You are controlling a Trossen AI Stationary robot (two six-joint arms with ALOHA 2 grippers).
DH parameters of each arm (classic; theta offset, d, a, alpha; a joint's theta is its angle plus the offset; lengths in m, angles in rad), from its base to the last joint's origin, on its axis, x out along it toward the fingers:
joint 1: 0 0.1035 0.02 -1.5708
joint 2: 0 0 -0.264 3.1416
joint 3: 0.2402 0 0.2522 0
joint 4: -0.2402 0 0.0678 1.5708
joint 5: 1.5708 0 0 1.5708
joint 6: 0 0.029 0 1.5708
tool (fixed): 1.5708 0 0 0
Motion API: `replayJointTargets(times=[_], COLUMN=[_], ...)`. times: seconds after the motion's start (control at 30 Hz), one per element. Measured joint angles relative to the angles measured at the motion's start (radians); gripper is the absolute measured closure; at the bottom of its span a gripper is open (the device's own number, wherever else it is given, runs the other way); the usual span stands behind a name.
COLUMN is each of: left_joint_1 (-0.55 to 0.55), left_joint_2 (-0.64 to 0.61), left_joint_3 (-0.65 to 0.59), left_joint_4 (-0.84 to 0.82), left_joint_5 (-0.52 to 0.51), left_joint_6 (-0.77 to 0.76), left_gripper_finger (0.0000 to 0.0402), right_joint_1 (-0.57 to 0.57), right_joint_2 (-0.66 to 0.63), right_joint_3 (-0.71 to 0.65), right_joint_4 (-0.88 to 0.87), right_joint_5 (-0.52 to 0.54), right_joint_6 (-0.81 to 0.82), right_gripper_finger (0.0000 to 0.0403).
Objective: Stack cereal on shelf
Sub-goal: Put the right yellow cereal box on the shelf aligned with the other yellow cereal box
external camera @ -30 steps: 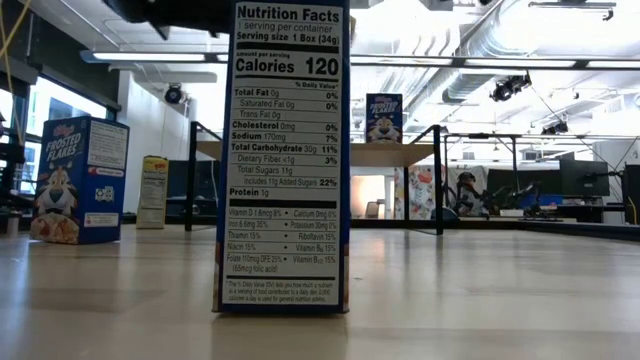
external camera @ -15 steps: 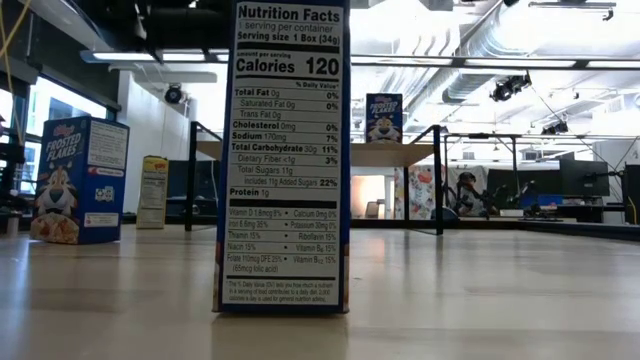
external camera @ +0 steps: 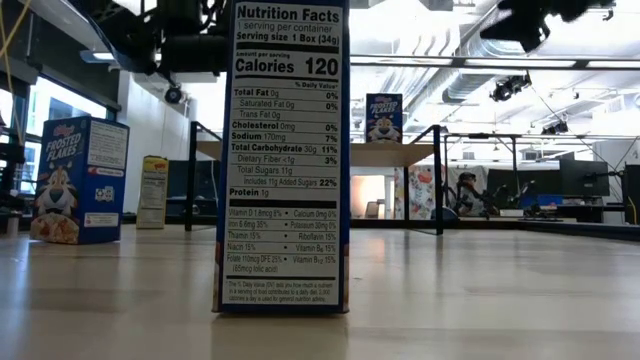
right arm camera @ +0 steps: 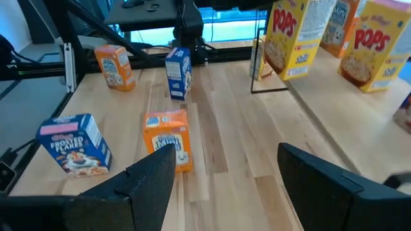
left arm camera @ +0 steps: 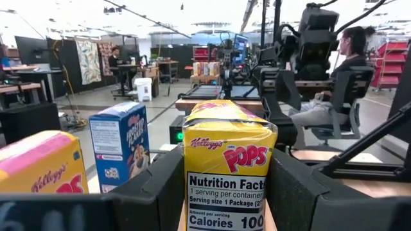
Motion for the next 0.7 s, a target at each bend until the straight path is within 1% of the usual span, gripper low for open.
replayJointTargets(times=[0.2,0.37,0.5,0.7], left_joint_1=[0.002,0.013,0.029,0.045], left_joint_2=[0.004,0.004,0.004,0.004], left_joint_3=[0.000,0.000,0.000,0.000], left_joint_4=[0.005,0.052,0.056,0.056], left_joint_5=[0.002,0.013,0.054,0.058], left_joint_6=[0.008,0.009,0.009,0.008], left_gripper_finger=[0.0229,0.0229,0.0229,0.0229], right_joint_1=[0.000,0.000,0.000,0.000], right_joint_2=[-0.141,-0.260,-0.347,-0.465], right_joint_3=[-0.170,-0.290,-0.372,-0.463], right_joint_4=[0.097,0.138,0.152,0.178], right_joint_5=[0.000,0.000,0.000,0.000], right_joint_6=[0.010,0.052,0.079,0.095], right_gripper_finger=[0.0137,0.0137,0.0137,0.0137])
